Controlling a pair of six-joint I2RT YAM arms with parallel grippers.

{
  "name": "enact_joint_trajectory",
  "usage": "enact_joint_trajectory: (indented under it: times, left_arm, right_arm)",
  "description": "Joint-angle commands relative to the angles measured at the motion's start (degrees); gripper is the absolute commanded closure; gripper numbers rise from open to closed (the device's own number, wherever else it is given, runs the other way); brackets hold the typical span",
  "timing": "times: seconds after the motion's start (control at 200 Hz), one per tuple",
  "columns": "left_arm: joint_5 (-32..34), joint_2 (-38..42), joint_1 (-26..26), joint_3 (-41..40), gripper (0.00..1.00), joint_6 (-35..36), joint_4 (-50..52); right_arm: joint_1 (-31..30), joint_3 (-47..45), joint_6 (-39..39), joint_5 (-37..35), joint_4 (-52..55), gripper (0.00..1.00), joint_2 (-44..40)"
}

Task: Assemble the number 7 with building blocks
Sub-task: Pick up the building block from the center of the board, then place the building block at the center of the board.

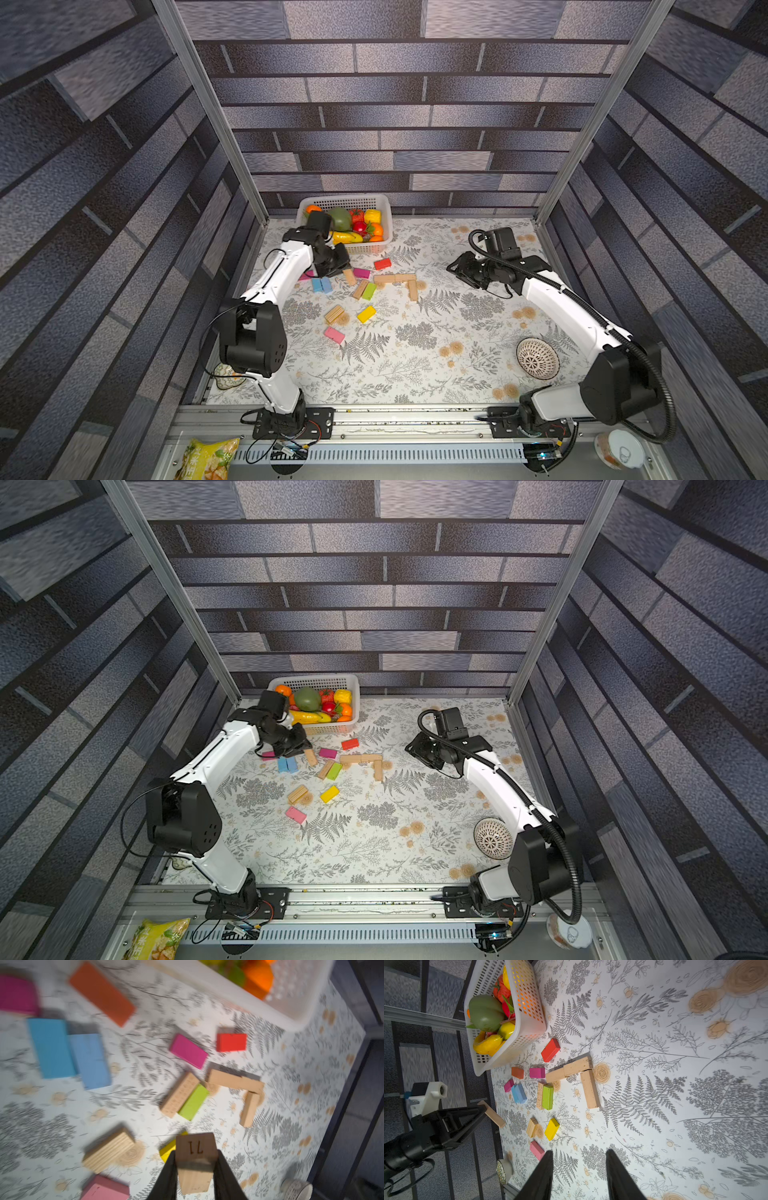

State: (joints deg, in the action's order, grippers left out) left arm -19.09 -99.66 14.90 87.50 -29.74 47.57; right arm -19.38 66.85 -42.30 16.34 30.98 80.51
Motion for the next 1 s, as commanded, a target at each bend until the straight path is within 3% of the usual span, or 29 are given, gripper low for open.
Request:
enact_joint_trajectory:
  times: [0.0, 0.185, 0.306, 0.706, 0.997]
  left_arm:
    - [-1.7, -6.0, 7.7, 3.7, 0.77, 7.8, 5.6]
    - [0.6, -14.9, 19.0, 13.0, 0.77, 11.9, 9.9]
    - [2.3, -17.4, 23.1, 15.9, 0.77, 11.9, 12.1]
    - [2.8, -16.8, 28.9, 7.6, 0.77, 2.8, 4.3]
    - [1.3, -19.7, 30.2, 8.7, 0.63, 2.3, 2.7]
  right_arm:
    - [0.4, -1.1, 0.8, -1.9, 4.4, 0.56, -1.8]
    - [1.1, -3.3, 0.4, -3.8, 6.4, 0.56, -5.3]
    - [1.7, -5.2, 0.0, -4.2, 6.7, 0.56, -7.4]
    - [2.3, -9.6, -1.4, -2.3, 4.8, 0.56, -8.0]
    - [2.3, -9.1, -1.2, -2.4, 6.4, 0.56, -8.7]
